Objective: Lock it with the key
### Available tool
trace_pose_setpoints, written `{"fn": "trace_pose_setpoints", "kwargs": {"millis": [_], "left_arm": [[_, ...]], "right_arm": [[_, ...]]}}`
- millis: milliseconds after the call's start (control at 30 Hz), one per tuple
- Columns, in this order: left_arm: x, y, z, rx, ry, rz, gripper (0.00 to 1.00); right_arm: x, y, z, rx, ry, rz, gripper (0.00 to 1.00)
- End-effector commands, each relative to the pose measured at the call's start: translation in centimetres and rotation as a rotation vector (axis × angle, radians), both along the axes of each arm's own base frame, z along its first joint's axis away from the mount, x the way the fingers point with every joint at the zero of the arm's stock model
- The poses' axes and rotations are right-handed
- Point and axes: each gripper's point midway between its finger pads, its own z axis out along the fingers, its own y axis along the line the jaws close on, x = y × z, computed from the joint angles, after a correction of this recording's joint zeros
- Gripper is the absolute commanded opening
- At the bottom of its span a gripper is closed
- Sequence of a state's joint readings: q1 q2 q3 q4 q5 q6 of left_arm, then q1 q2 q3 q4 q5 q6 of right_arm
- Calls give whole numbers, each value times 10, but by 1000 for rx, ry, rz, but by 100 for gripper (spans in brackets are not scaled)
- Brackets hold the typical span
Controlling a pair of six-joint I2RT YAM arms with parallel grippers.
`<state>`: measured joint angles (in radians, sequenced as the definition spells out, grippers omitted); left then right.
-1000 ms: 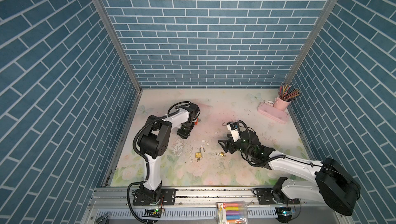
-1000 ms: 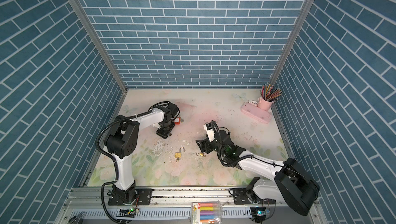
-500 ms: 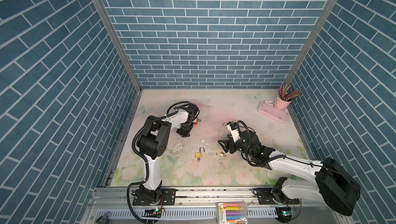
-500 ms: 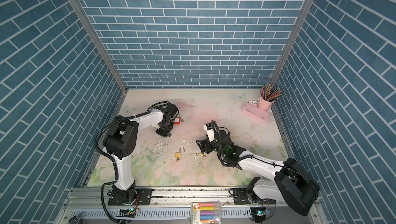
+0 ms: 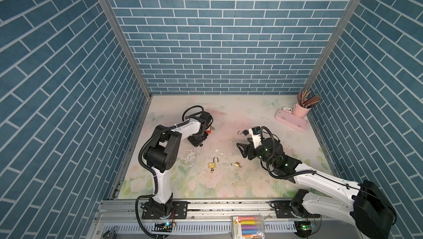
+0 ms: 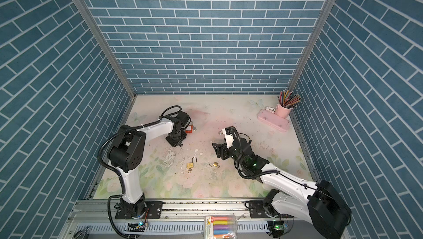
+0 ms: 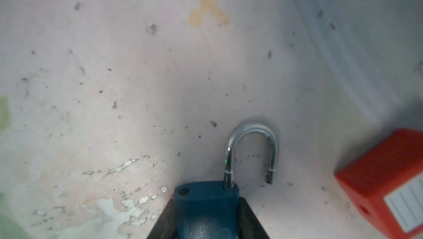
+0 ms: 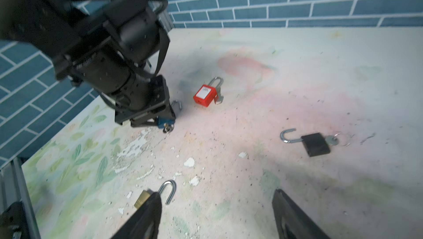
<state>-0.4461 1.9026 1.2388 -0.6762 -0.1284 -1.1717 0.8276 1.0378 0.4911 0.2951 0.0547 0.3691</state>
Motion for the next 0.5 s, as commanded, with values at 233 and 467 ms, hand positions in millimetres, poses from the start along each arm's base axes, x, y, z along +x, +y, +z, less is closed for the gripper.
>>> {"fn": "trace_pose_setpoints", "kwargs": {"millis": [233, 467], "left_arm": [[7, -56, 98, -145, -515, -699, 5], [-5, -90, 149, -129, -693, -1094, 4]], "right_arm": [[16, -40, 54, 36, -61, -172, 77], [8, -45, 81, 72, -14, -89, 77]]}}
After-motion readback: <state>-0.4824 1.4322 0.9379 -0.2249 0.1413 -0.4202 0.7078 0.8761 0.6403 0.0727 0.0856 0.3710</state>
